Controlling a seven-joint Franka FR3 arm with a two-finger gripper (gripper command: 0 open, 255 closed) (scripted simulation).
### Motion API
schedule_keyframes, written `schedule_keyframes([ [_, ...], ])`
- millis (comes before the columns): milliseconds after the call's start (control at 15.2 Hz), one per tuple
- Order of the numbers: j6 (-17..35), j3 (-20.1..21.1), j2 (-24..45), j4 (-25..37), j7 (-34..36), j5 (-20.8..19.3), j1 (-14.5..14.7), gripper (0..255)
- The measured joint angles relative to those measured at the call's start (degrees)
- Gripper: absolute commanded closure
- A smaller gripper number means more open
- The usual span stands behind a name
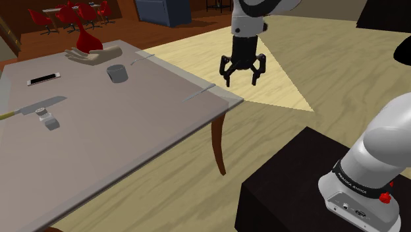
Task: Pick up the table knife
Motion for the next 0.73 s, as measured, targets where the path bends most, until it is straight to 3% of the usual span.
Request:
schedule_keyframes([
  [330,5.65,3.82,10.54,6.52,13.37,-2.55,-1.99,0],
  [726,10.32,5.95,24.71,16.98,30.35,-8.98,-2.65,0],
])
